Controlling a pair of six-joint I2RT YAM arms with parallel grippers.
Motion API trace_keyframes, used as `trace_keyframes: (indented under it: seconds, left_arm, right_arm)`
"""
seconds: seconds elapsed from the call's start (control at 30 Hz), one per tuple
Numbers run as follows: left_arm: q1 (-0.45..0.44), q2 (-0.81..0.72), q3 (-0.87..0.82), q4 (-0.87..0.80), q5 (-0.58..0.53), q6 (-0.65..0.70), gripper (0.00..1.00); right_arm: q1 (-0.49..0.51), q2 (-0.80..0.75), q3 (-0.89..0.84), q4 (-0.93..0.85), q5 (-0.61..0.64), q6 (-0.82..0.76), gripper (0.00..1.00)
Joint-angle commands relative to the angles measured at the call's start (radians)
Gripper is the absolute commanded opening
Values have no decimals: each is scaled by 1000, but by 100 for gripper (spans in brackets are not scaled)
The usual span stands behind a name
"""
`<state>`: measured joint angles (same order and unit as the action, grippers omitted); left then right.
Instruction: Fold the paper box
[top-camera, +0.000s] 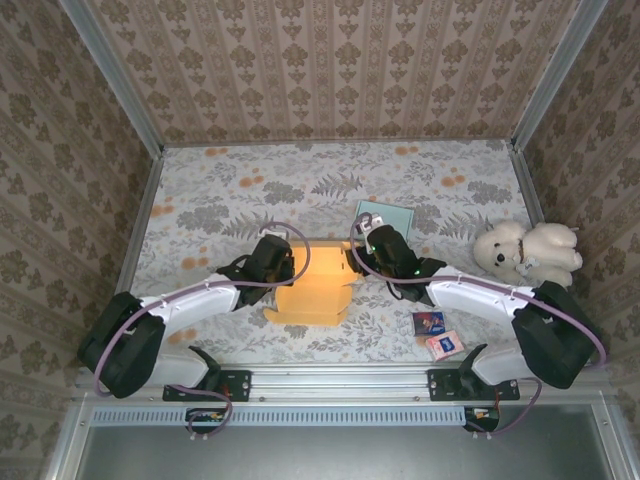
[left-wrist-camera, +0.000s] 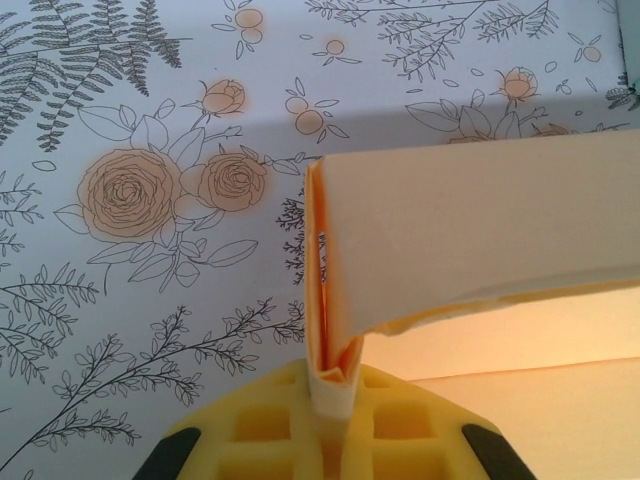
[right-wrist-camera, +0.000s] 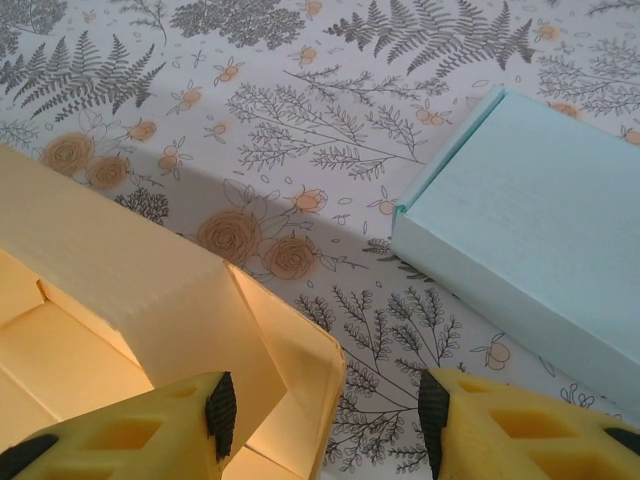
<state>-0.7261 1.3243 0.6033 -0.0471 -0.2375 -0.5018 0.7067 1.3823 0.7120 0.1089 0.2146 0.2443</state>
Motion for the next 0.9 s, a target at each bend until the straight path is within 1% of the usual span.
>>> trace_keyframes:
  seconds: [0.0, 0.23, 0.47, 0.6, 0.87]
  left_arm:
    - [-3, 27, 29, -69, -45, -31, 0]
    - [-11, 60, 49, -63, -35, -38, 0]
    - [-42, 92, 71, -57, -33, -24, 0]
    - [-62, 112, 89, -57, -28, -12, 0]
    - [-77, 147, 105, -48, 1, -10, 0]
  right_arm:
    - [-3, 39, 9, 26, -29, 31, 54]
    - [-3, 100, 10, 60, -39, 32, 54]
    - [-3, 132, 17, 135, -89, 36, 54]
    - [-3, 150, 14, 181, -94, 48, 56]
    - [-3, 156, -30, 347, -124, 80, 57]
